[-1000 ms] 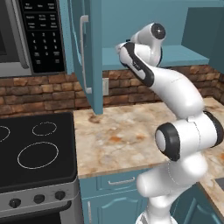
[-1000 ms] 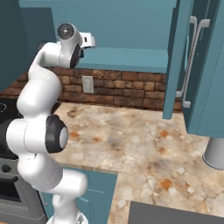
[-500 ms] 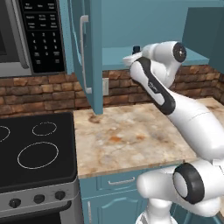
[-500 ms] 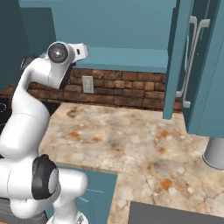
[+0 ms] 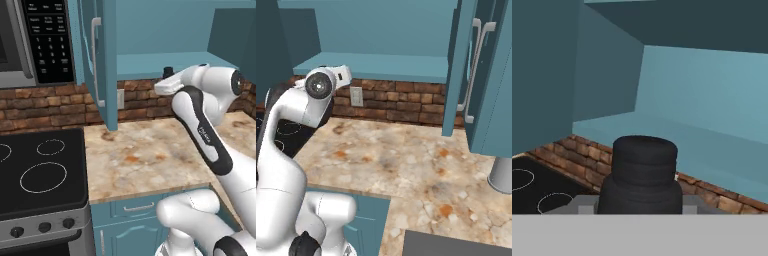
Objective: Retrieve the shaker from the cabinet and place it next the steak on a plate on the dining table.
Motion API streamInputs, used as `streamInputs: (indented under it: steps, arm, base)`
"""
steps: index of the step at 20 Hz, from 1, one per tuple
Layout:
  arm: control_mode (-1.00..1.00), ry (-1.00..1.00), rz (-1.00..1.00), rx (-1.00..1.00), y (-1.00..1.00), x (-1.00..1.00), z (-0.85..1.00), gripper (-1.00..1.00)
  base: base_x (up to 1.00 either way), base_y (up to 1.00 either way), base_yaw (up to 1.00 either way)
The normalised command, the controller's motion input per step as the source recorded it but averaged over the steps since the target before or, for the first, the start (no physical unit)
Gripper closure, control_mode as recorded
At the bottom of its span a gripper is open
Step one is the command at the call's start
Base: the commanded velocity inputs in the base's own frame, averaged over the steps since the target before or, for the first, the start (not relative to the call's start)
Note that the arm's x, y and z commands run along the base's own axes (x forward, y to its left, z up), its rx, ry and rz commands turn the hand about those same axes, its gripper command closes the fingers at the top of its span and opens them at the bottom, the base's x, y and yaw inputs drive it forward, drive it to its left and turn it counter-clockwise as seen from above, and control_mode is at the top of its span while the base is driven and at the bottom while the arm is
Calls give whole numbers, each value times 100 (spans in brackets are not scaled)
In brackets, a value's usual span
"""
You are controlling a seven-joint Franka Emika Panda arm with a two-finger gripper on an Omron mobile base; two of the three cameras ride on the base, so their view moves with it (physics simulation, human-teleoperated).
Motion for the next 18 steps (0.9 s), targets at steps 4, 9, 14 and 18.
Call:
streamInputs:
  steps: [4,9,14,18]
  arm:
    - [-100,0,6,0,0,-98,0,100]
    - [-100,0,2,0,0,-78,0,100]
    - [-100,0,2,0,-1,-71,0,100]
    - [-100,0,3,0,-13,-85,0,100]
  base:
    - [0,0,0]
    - [0,0,0]
    - [0,0,0]
    - [0,0,0]
